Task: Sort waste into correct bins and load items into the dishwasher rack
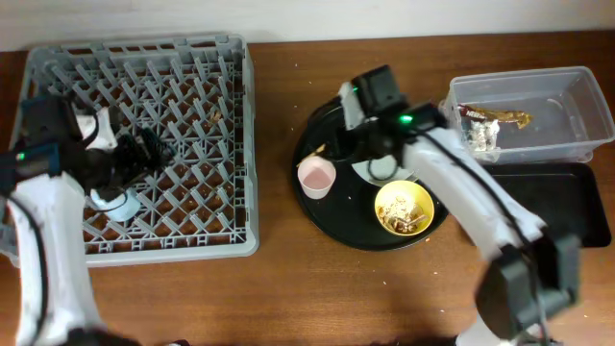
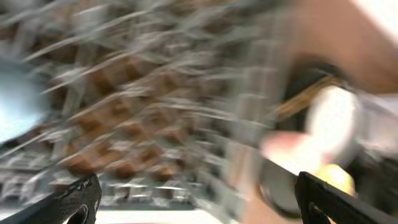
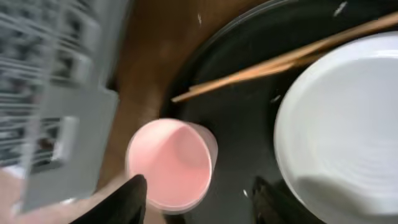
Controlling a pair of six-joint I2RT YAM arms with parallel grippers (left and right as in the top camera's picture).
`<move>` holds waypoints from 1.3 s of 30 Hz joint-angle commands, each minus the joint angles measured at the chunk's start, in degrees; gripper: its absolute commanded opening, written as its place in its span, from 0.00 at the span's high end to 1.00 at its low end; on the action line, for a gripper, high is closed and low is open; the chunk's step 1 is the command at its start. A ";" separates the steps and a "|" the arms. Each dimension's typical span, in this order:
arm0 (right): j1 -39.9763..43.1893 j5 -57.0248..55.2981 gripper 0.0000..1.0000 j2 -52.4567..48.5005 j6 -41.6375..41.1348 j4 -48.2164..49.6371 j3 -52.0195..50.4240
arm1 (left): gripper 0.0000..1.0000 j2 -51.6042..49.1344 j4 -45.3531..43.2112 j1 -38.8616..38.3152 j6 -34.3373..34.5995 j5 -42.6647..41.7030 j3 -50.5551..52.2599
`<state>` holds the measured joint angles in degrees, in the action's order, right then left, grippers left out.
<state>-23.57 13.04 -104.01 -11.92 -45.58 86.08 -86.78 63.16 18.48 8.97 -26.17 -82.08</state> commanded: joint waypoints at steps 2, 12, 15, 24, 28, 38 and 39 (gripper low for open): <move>-0.96 -0.57 0.62 -10.45 -4.96 2.34 -0.31 | 0.01 5.79 0.83 -1.81 -7.34 -20.37 -1.81; 11.26 41.75 0.96 11.39 12.59 -4.55 5.22 | 0.01 5.62 -7.56 -13.31 -6.64 -40.39 -1.75; 12.28 52.70 0.96 16.37 16.48 -3.41 5.22 | 0.01 5.11 -15.54 -17.92 0.09 -47.06 -1.75; 6.69 57.53 0.96 15.89 14.58 7.91 5.22 | 0.34 5.11 -21.59 -28.06 3.04 -58.14 -1.75; 6.60 57.46 0.70 15.87 13.99 6.99 5.22 | 0.41 5.11 -22.29 -28.06 2.99 -57.99 -1.75; 20.44 53.77 0.34 16.98 6.75 1.11 5.22 | 0.47 5.46 -8.46 -15.56 4.02 -23.30 -1.77; 20.70 48.15 0.34 16.98 6.51 -4.76 5.22 | 0.47 5.66 -3.91 -12.87 5.42 -10.82 -1.77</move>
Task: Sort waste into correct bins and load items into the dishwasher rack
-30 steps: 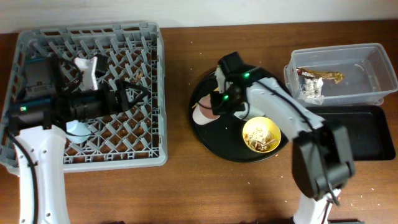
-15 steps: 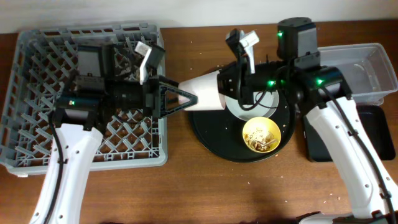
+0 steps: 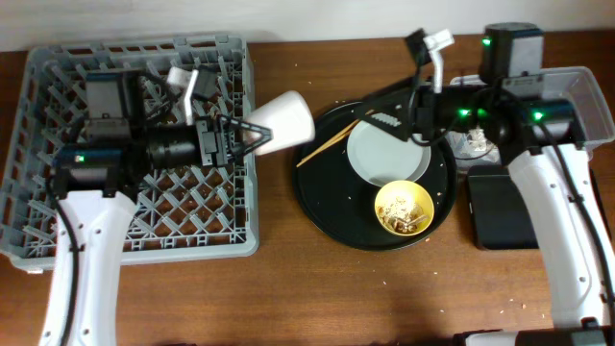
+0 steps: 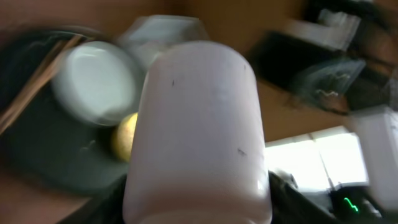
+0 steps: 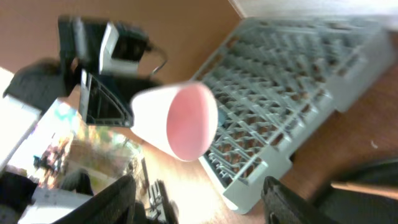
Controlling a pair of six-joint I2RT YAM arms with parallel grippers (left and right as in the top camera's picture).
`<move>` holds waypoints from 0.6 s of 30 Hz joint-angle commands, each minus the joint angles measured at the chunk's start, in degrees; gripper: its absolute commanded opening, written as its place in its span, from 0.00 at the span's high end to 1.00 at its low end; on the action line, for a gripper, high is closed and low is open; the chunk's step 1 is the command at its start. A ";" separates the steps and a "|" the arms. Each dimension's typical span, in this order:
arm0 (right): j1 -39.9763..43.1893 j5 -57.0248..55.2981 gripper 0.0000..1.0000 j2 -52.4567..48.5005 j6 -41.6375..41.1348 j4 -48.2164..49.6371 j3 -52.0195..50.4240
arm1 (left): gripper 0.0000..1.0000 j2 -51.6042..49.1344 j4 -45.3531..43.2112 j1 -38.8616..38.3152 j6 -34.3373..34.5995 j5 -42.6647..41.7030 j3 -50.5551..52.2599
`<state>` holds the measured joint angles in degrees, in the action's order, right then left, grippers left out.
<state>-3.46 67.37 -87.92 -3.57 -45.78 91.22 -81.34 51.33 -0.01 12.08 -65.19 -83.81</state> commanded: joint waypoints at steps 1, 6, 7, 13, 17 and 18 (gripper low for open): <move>-0.37 -15.45 0.34 0.87 -1.81 -11.32 0.09 | 0.47 0.24 11.87 7.41 4.09 38.86 -0.04; -6.73 -35.34 0.33 0.42 -1.79 -20.28 0.07 | 0.46 -0.74 20.79 10.32 13.00 70.20 0.44; -7.74 -35.32 0.33 0.39 -1.81 -20.20 0.07 | 0.46 -1.88 20.90 10.23 13.22 70.14 0.74; -8.26 -35.30 0.33 0.35 -1.84 -21.09 0.07 | 0.46 -12.39 19.80 10.21 13.20 65.88 1.27; -8.26 -35.30 0.33 0.35 -1.86 -21.38 0.07 | 0.47 -14.64 19.47 10.14 13.16 62.18 1.25; -8.26 -35.30 0.33 0.35 -1.86 -21.40 0.07 | 0.48 -14.64 19.50 10.14 13.14 60.94 1.25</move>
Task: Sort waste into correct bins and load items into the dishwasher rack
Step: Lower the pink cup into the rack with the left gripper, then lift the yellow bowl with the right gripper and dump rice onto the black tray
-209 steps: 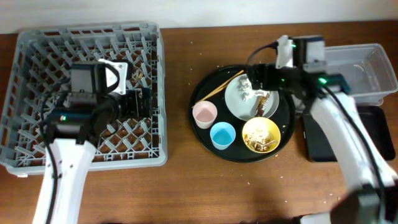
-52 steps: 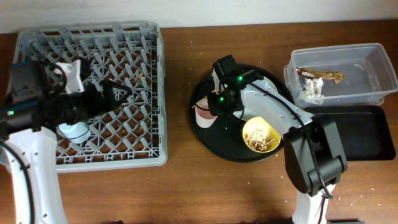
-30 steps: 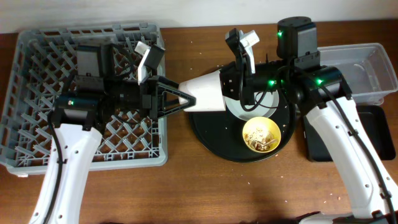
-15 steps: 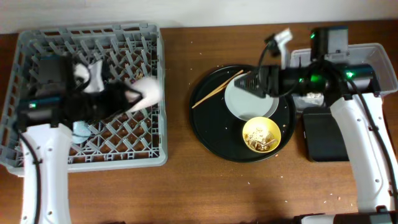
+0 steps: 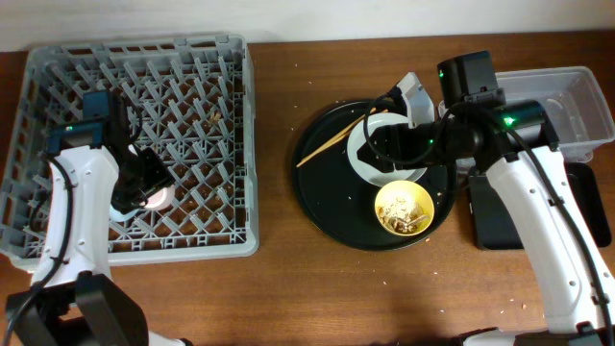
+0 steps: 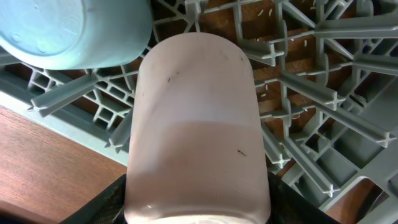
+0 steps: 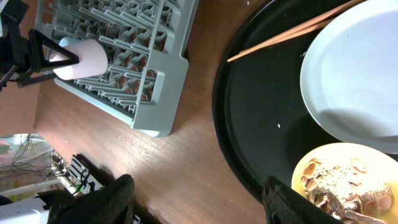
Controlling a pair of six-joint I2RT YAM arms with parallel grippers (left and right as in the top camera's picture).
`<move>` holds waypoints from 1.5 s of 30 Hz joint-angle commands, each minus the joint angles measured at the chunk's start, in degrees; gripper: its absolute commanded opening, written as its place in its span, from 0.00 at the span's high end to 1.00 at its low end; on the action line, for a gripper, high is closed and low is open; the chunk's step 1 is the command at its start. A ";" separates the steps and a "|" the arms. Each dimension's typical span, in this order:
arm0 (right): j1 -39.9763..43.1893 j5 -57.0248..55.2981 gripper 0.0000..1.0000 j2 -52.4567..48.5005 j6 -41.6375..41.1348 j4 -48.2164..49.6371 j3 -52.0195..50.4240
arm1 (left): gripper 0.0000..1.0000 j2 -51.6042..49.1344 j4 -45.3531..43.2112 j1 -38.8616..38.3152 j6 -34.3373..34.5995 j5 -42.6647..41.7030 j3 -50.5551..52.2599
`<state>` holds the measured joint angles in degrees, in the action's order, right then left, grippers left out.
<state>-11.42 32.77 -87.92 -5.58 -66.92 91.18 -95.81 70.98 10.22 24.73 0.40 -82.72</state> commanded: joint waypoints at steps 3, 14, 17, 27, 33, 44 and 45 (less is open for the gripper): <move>-0.31 -0.70 0.32 0.33 0.17 -0.24 0.11 | 0.51 0.52 0.59 -0.09 -0.61 -7.52 -0.39; -0.31 -0.70 0.32 0.33 0.17 -0.26 0.11 | 0.50 8.28 4.02 -0.09 -0.76 -6.14 -0.02; -0.31 -0.70 0.31 0.33 0.17 -0.24 0.11 | 0.50 8.28 -0.20 -0.09 -0.74 -6.19 6.27; -0.31 -3.23 0.32 0.33 0.13 -0.57 0.11 | 0.05 8.24 -7.65 -0.04 -0.68 -8.22 3.26; -2.21 -20.17 0.33 -1.38 -7.17 1.27 -11.54 | 0.05 13.53 -0.90 -5.09 -26.75 -32.94 -13.62; -12.37 -27.15 0.62 -10.71 -7.74 20.59 -29.22 | 0.01 12.24 -1.29 -18.84 -28.68 -29.05 -13.55; -13.31 -32.52 0.70 -13.29 -12.74 20.74 -29.22 | 0.01 12.24 -1.27 -18.84 -28.68 -29.05 -13.55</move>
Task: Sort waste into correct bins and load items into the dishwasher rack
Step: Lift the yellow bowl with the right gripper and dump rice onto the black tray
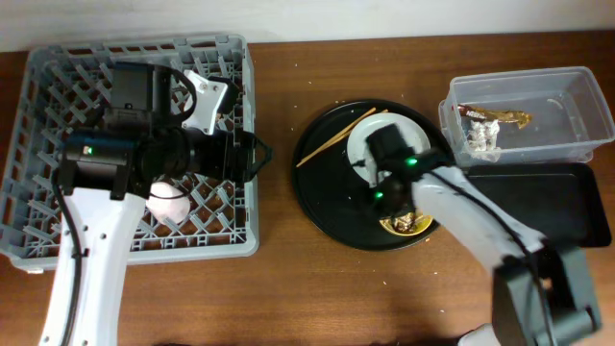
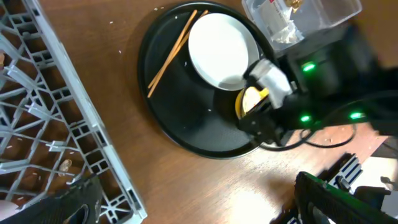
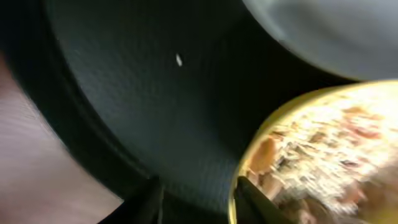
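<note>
The pink cup [image 1: 171,199] stands upside down in the grey dishwasher rack [image 1: 58,252]. My left gripper [image 1: 252,154] hangs open over the rack's right edge, facing the black round tray [image 1: 322,207]; its fingers [image 2: 74,205] hold nothing. On the tray lie chopsticks [image 1: 332,139], a white plate [image 1: 370,144] and a yellow bowl [image 3: 311,149] of food scraps. My right gripper [image 1: 389,197] is low at the bowl, open [image 3: 196,199], with the bowl's rim right beside one finger [image 3: 249,193].
A clear bin [image 1: 538,96] holding wrappers sits at the far right, with a flat black bin [image 1: 557,207] in front of it. The rack's rim [image 2: 106,149] lies close to the tray [image 2: 186,124]. Crumbs dot the wooden table.
My left gripper let go of the pink cup, which now rests upside down in the rack, and stands open, higher, facing the tray. My right gripper dropped from high above the tray to the yellow bowl.
The pink cup first stood on the tray under my right gripper. Then my left gripper held it in the air between rack and tray. Then it held the cup down in the rack beside a blue cup. Now the cup sits there, released.
</note>
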Controlling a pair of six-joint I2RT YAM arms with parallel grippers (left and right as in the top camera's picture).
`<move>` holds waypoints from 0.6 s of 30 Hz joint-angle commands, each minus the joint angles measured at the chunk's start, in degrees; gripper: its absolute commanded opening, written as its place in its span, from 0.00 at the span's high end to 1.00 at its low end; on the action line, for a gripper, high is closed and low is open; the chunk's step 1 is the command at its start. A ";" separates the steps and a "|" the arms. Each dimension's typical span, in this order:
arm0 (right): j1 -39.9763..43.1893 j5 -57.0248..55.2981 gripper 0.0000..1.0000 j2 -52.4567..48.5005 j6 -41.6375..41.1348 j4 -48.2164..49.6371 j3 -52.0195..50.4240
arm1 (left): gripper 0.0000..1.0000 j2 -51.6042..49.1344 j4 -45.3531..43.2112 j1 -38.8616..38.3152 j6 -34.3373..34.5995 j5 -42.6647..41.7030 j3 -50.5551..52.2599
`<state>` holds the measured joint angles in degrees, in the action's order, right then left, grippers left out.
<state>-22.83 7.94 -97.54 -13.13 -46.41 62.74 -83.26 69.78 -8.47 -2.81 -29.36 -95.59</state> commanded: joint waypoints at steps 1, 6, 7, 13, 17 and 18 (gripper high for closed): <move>-1.90 -8.52 0.77 -4.35 -6.60 0.24 -0.79 | 0.01 -0.31 -0.02 -0.15 -1.14 0.70 -0.68; -1.44 -8.55 0.96 -3.30 -8.76 -1.22 0.76 | 0.01 -0.31 -0.02 -0.15 -1.16 0.72 -0.68; -0.31 -6.75 0.96 -0.98 -9.03 -2.71 1.55 | 0.01 -0.31 -0.02 -0.15 -1.18 0.72 -0.68; 23.32 30.27 0.96 15.39 4.13 -3.08 1.66 | 0.01 -0.31 -0.02 -0.15 -1.16 0.72 -0.68; 41.24 44.06 0.96 13.73 9.94 -0.70 -0.26 | 0.01 -0.31 -0.02 -0.15 -1.16 0.70 -0.68; 44.81 44.17 0.96 13.20 11.02 -0.04 -1.09 | 0.01 -0.31 -0.02 -0.15 -1.16 0.72 -0.68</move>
<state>14.59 44.51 -82.87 -6.72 -47.42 63.46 -83.26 69.82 -8.47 -2.85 -28.86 -95.59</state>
